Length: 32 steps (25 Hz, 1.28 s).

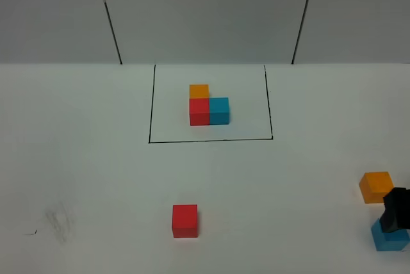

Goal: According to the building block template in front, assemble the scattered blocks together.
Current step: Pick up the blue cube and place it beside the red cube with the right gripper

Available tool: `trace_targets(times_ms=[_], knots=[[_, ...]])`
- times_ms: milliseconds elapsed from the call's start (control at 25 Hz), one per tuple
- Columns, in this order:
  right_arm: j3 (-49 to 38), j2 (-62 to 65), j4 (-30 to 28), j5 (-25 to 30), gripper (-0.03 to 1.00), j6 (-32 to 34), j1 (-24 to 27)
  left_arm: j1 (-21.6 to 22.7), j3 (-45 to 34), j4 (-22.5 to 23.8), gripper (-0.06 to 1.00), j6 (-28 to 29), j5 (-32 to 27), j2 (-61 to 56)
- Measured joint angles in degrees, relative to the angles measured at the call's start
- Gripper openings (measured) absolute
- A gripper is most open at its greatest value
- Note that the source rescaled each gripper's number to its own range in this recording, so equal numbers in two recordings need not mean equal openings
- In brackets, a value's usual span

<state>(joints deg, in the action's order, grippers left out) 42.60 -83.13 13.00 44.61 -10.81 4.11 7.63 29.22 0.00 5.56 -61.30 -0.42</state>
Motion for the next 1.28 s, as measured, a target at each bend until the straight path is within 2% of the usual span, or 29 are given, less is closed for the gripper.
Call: trace_targets(times_ms=[280,480,720,840,1000,1280], knots=[[0.00,-5.44,-0.14,-5.39,0.67,0.67,-5.49,0.00,0.00,0.00,0.60,0.00,0.00,0.00],[0.13,-9.89,-0.55,-8.09,0.67,1.40,-5.66,0.00,0.00,0.00,0.60,0.00,0.00,0.00],[0.75,-11.55,-1.82,-8.18,0.67,2.00,-5.66,0.00,0.00,0.00,0.60,0.00,0.00,0.00],[0.56,-14.47,-3.04,-12.75,0.67,2.89,-5.74,0.00,0.00,0.00,0.60,0.00,0.00,0.00],[0.49,-14.81,-5.66,-13.28,0.67,4.67,-5.74,0.00,0.00,0.00,0.60,0.00,0.00,0.00],[0.49,-14.81,-6.03,-14.18,0.64,5.40,-5.74,0.00,0.00,0.00,0.60,0.00,0.00,0.00]])
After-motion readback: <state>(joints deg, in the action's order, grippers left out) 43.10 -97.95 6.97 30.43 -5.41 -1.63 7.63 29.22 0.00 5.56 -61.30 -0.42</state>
